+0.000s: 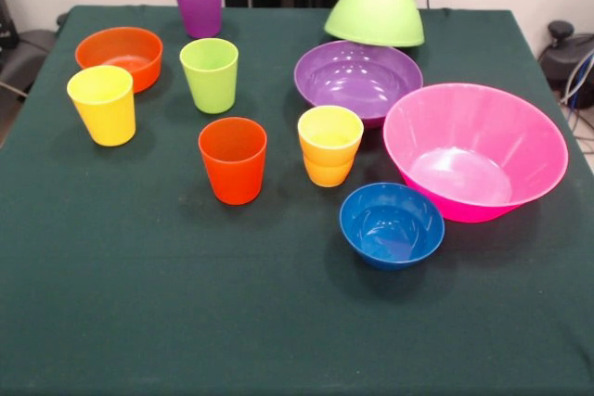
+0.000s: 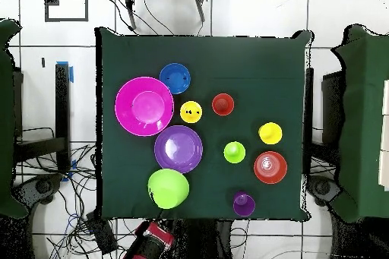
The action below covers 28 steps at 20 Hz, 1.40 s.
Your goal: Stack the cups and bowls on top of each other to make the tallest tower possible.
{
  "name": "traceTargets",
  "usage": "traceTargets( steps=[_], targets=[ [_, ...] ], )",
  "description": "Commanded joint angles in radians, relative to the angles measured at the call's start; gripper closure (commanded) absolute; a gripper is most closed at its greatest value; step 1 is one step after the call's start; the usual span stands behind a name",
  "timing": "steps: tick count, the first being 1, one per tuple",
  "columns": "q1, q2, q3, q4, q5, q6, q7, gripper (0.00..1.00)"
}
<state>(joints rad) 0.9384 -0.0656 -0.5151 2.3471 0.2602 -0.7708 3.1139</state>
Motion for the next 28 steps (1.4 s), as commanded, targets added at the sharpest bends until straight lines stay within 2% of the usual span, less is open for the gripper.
traceTargets(
  steps=[1,8,15,28],
  targets=[
    [-0.053,0.022,0.038,-0.139,-0.03,-0.019,-0.013,0.0],
    [-0.066,-0.003,0.031,-0.142,-0.042,0.002,-0.023,0.0],
    [-0.056,-0.009,0.038,-0.145,-0.025,0.017,-0.025,0.0],
    [-0.044,0.059,0.083,-0.207,0.032,-0.002,-0.007,0.0]
  ],
)
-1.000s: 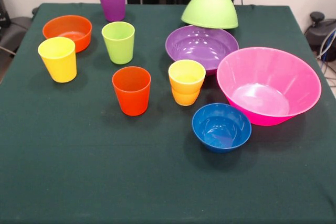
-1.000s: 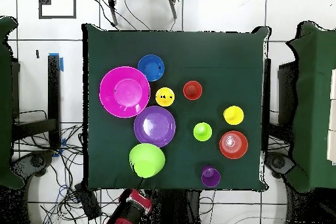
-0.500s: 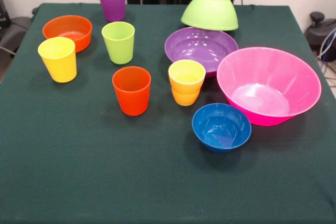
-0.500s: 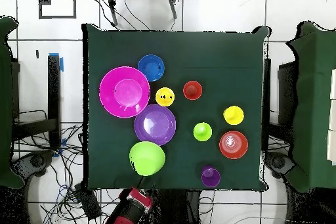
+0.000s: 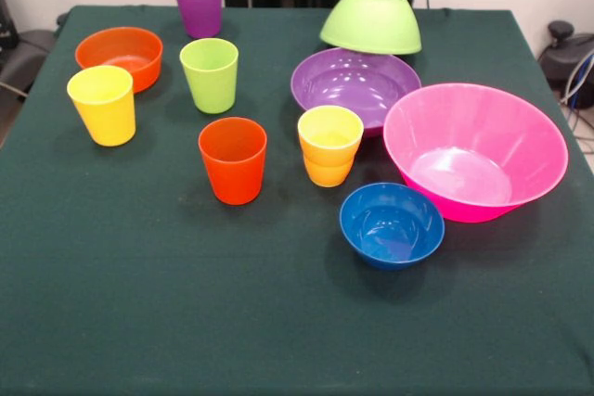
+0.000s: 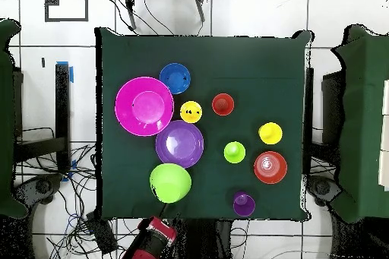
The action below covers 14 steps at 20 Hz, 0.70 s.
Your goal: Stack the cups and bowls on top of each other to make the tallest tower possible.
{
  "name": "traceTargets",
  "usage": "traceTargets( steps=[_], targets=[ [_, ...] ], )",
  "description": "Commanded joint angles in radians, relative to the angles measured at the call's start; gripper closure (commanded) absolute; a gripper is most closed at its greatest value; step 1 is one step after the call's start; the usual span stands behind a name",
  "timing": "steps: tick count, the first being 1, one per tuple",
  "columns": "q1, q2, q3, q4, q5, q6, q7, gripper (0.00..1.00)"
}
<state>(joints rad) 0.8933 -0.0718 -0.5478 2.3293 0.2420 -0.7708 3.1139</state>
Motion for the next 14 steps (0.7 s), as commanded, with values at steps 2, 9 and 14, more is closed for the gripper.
traceTargets(
  steps=[2,9,14],
  targets=[
    [0.005,0.077,0.119,-0.197,0.059,-0.007,-0.004,0.0],
    [-0.003,0.086,0.117,-0.213,0.041,-0.012,0.001,0.0],
    [0.003,0.072,0.089,-0.208,0.043,0.007,-0.014,0.0]
  ],
)
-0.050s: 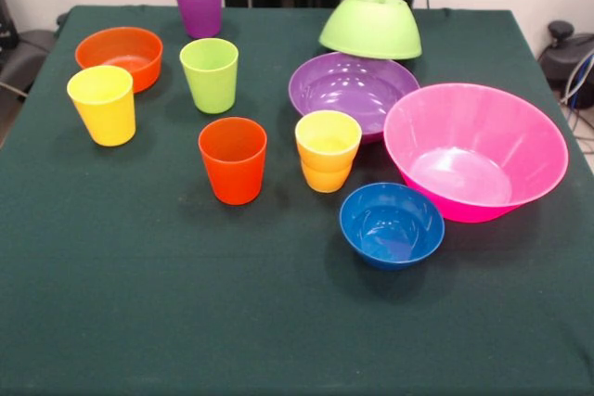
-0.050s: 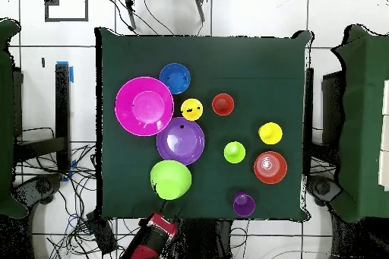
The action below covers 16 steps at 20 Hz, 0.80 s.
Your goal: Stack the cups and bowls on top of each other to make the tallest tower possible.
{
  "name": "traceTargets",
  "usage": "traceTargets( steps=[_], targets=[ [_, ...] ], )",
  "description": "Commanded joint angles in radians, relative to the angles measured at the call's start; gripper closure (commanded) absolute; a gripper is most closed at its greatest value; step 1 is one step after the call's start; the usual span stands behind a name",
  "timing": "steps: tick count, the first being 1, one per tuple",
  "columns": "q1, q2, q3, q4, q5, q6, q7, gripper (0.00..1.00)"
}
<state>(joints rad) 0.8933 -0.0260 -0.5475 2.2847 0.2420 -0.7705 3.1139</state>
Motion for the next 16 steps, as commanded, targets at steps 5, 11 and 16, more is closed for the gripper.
traceTargets(
  steps=[5,11,16],
  targets=[
    [-0.008,0.003,0.07,-0.159,0.022,0.007,-0.02,0.0],
    [-0.035,-0.022,0.046,-0.157,-0.016,-0.011,-0.023,0.0],
    [-0.044,-0.057,0.012,-0.147,-0.035,0.001,-0.041,0.0]
  ],
)
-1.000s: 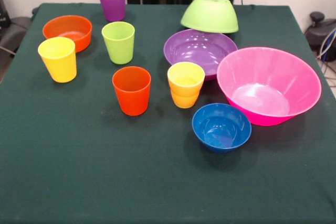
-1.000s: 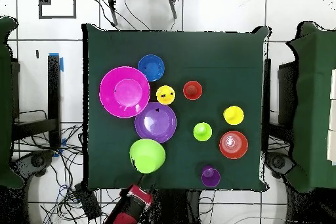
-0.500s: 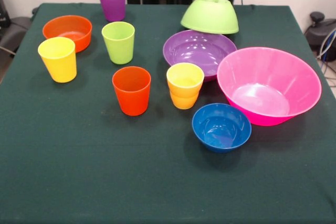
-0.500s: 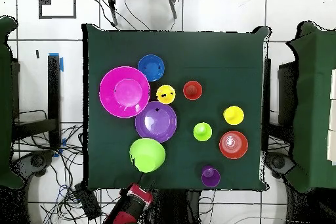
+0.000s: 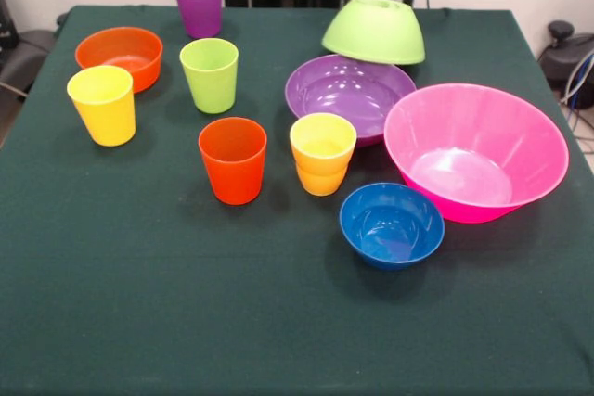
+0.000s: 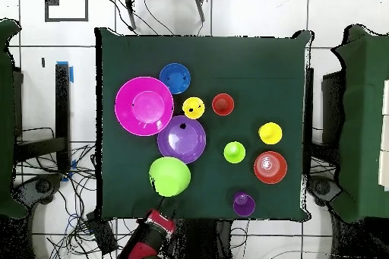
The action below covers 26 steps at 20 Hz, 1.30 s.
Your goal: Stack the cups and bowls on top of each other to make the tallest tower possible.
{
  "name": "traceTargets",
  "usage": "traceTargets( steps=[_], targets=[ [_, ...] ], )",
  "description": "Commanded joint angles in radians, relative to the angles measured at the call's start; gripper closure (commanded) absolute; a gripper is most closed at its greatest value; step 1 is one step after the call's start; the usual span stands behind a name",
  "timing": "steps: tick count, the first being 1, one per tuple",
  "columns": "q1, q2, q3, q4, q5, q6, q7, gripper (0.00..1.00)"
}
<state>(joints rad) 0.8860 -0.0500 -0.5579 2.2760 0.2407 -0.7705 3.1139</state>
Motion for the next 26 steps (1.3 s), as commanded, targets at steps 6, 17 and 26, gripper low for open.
traceTargets(
  steps=[6,17,26],
  targets=[
    [-0.039,-0.005,0.003,-0.16,-0.005,-0.004,-0.053,0.0],
    [-0.001,0.108,-0.001,-0.235,0.135,-0.004,-0.051,0.0],
    [0.012,0.102,0.032,-0.247,0.14,0.014,-0.035,0.0]
  ],
)
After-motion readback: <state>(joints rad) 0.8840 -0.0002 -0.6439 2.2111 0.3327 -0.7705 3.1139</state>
